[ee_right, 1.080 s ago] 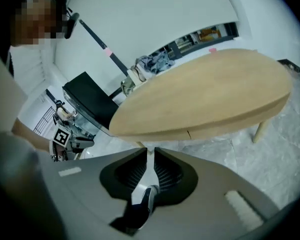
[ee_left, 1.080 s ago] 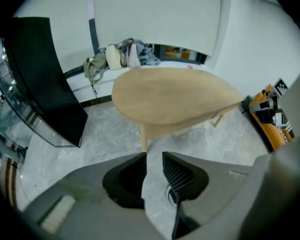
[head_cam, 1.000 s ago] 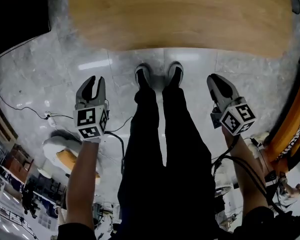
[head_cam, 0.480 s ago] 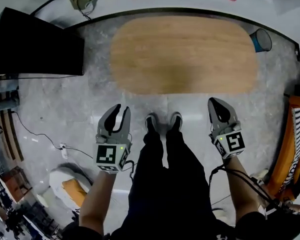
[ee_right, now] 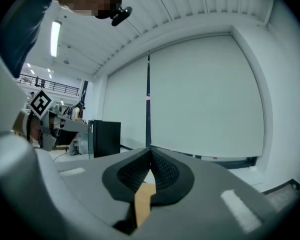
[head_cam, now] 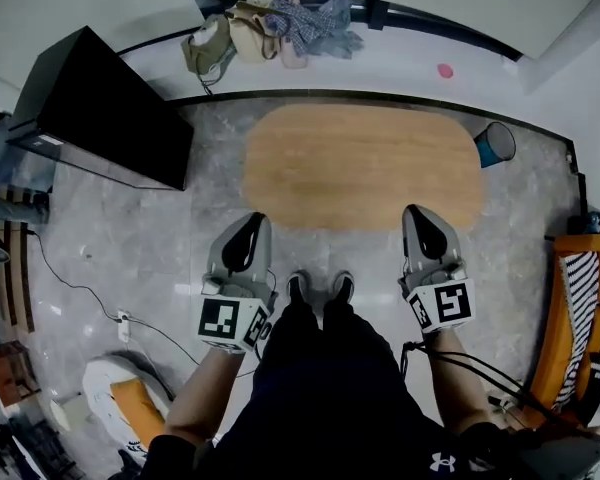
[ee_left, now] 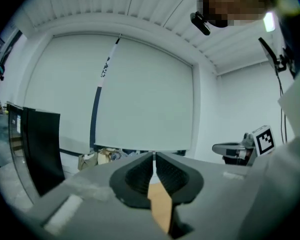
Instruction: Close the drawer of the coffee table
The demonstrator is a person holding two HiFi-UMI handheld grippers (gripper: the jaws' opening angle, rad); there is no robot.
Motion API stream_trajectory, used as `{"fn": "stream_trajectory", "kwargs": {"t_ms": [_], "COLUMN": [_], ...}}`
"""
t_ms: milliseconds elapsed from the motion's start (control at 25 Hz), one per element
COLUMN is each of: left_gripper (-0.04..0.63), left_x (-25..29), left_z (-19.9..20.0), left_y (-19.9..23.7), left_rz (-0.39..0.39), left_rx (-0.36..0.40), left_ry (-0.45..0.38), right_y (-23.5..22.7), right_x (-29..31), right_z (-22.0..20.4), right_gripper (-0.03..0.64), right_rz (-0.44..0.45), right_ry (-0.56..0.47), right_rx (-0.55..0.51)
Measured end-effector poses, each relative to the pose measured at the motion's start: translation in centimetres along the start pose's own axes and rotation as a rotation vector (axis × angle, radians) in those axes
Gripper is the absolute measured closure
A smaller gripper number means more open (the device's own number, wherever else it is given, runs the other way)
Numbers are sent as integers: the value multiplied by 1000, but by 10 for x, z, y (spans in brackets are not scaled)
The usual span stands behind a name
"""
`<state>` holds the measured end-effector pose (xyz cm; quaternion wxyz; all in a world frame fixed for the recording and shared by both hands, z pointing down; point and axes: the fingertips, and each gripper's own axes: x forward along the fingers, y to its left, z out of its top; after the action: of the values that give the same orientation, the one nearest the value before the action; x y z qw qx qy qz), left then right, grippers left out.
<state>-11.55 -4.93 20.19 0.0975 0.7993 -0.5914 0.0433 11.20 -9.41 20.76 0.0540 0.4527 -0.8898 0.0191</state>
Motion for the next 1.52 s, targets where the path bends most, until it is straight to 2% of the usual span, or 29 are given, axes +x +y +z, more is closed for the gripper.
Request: {"fn": "stream_trajectory", "kwargs": {"t_ms": [80,200,400,560,720,1080,1520], "left_gripper": [592,592,593,593,594,593,594], "left_x": [-5,-10,-13,-21,-28,-26,-18], "left_z": [23,54,97,112,116,114,111], "left_y": [-5,-14,-31,-41,-40,-34,-28], "left_rz": [-18,-44,-100,-131,-134,-159,-169], "left_rx": [12,26,75,107,127,121,127], "left_ry": [-54,-115,-198,-253,-268,-268,-252], "right_y": [9,21,34,41,52,70,69], "right_x": [-4,-11,-18,-23,-22,-3,0], "right_z": [30,63,92,108,119,124,120], "right_gripper": [615,615,615,615,615,615,615], "right_rz": [-4,-13,-12,-23,-23,-7,-17], "right_ry": [-62,-123,-166,-206,-220,-202,-190], "right_rx": [-20,-23,-29,-44,-68,-98,-70]}}
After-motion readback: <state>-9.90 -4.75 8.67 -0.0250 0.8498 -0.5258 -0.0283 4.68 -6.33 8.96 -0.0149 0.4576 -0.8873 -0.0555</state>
